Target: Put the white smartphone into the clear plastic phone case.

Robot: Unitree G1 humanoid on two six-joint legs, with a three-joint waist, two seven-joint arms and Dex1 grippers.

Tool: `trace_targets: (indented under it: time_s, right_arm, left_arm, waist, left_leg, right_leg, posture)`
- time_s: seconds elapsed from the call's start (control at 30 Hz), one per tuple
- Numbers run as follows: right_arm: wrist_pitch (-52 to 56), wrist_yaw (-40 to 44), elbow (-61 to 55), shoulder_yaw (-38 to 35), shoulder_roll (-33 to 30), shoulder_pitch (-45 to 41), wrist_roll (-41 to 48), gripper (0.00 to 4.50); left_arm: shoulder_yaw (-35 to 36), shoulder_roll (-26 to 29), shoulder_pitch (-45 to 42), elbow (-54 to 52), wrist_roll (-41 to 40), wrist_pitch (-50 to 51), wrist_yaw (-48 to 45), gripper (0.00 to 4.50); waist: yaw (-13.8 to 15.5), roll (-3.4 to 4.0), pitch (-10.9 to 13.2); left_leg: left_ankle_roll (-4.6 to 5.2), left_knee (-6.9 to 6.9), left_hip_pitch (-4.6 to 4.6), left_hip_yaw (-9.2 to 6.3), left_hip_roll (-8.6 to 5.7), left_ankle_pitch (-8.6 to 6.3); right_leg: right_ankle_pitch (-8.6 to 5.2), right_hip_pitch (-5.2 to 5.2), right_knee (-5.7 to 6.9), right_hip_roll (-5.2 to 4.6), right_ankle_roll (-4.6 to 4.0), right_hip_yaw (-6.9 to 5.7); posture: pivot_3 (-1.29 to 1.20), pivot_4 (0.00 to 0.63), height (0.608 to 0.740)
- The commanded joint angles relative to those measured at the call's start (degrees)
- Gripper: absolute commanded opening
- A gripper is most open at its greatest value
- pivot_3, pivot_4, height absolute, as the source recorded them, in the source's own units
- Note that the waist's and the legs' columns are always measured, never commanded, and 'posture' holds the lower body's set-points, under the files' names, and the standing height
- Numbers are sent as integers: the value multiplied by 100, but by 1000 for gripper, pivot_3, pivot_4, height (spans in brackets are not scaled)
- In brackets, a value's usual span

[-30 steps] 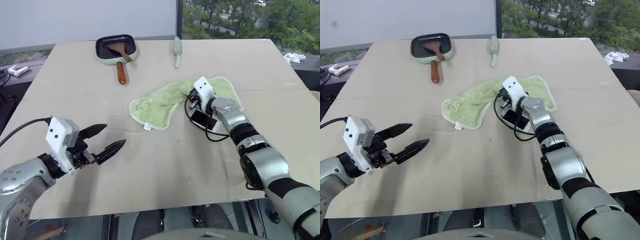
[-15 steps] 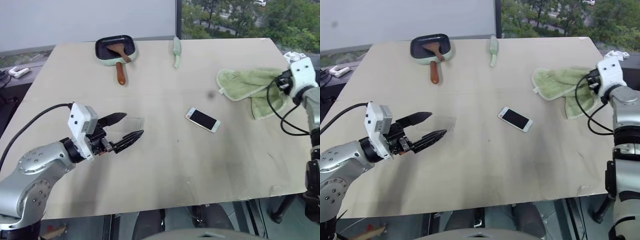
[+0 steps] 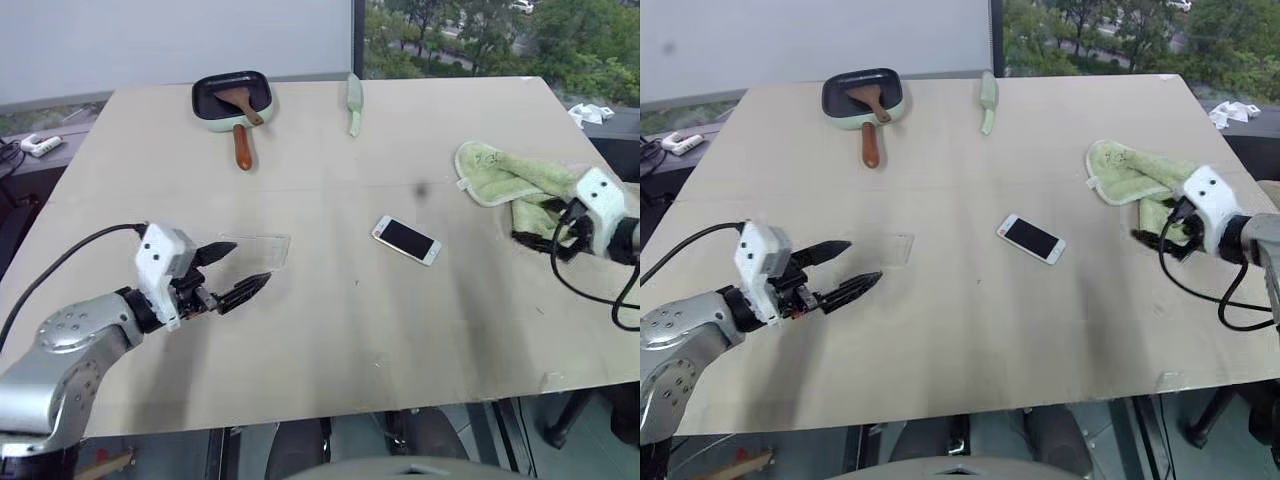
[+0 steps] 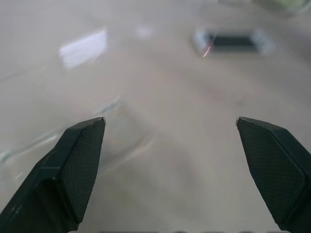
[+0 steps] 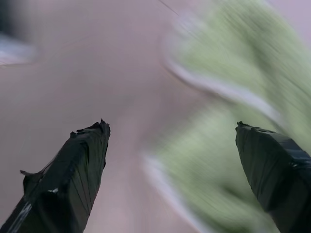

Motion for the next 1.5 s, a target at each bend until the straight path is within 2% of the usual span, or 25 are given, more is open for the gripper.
trace_targets:
  time_s: [0.03, 0.2, 0.4, 0.5, 0.6, 0.63, 0.7, 0.8, 1.03, 1.2, 1.33, 1.5]
  right_arm:
    - [225, 250, -1082, -134, 205, 319, 681, 4418]
    - [867, 123, -2490, -9, 701, 890, 1674, 4418]
    - [593, -497, -3296, 250, 1321, 1436, 1612, 4418]
    - [338, -367, -3381, 190, 1215, 1677, 1489, 4500]
    - [243, -384, -3411, 128, 1221, 1707, 1599, 4500]
    - [235, -376, -3427, 113, 1204, 1712, 1640, 4500]
    - [209, -354, -3440, 61, 1178, 1726, 1713, 4500]
    - [168, -349, -3377, -52, 1159, 1728, 1794, 4500]
    - [-551, -12, -2989, -627, 1094, 2061, 1807, 4500]
    - [-636, 662, -2494, -852, 701, 2443, 1912, 4500]
    - [-879, 806, -2331, -789, 610, 2643, 1715, 4500]
    - [-1084, 779, -2290, -758, 687, 2791, 1632, 4500]
  left_arm:
    - [-386, 136, -440, 780, 576, -681, -440, 4500]
    - [-1273, 433, -1418, 2493, 1556, -1754, -1294, 4500]
    - [-2024, 129, -2601, 4392, 2167, -2655, -2038, 4500]
    - [-2234, -92, -3128, 5141, 2390, -2984, -2255, 3632]
    - [-2364, -181, -3382, 5519, 2536, -3233, -2410, 2356]
    - [-2391, -211, -3439, 5591, 2576, -3301, -2452, 2172]
    - [-2412, -268, -3504, 5609, 2581, -3341, -2535, 1409]
    - [-2410, -312, -3457, 5302, 2490, -3204, -2676, 23]
    - [-2611, -390, -2524, 2657, 2061, -1926, -2694, 23]
    - [-3029, -632, -2095, 1068, 1802, -1129, -2554, 23]
    - [-3478, -894, -2021, 654, 1968, -985, -2362, 23]
    - [-3743, -1032, -2089, 807, 2162, -1093, -2225, 23]
  waist:
    - [36, 0, 0]
    - [166, -2, 0]
    - [242, -10, -7]
    - [301, 6, -18]
    - [313, 8, -23]
    - [295, 13, -26]
    - [284, 19, -34]
    - [274, 19, -40]
    - [287, 19, -40]
    - [279, 18, -39]
    - [270, 18, -40]
    - [260, 19, -40]
  left_leg:
    - [0, 2, 0, -2, 0, 0]
    - [-2, 9, -9, 0, 0, 1]
    - [-3, 16, -19, -4, -1, 1]
    - [0, 30, -21, -10, -2, 0]
    - [6, 59, -17, -33, 0, -3]
    - [6, 62, -17, -35, 0, -3]
    - [8, 77, 1, -50, 0, -4]
    - [9, 80, 7, -56, 0, -5]
    - [19, 84, -15, -68, -1, -12]
    - [21, 84, -16, -71, -1, -13]
    - [22, 84, -8, -84, -1, -13]
    - [23, 84, -1, -92, -1, -13]
  right_leg:
    - [0, 1, 0, 1, 0, -3]
    - [0, -2, -2, 0, -1, -8]
    - [0, -2, -3, 0, -2, -17]
    - [0, 3, 3, 1, -2, -22]
    - [1, 29, 6, 1, -3, -47]
    - [1, 31, 8, 2, -3, -48]
    - [0, 59, 9, 3, -4, -57]
    - [0, 71, 7, 2, -4, -59]
    - [-1, 69, -6, -4, 0, -70]
    - [-1, 69, -6, -3, 0, -71]
    - [-1, 71, 1, 5, 0, -71]
    - [-1, 73, 2, 14, -1, -65]
  posture:
    - [0, 150, 740]
    - [0, 150, 740]
    - [0, 150, 740]
    - [0, 150, 740]
    - [0, 150, 740]
    - [0, 150, 740]
    - [0, 150, 740]
    - [0, 150, 740]
    - [0, 150, 740]
    - [0, 150, 740]
    - [0, 150, 740]
    - [0, 150, 740]
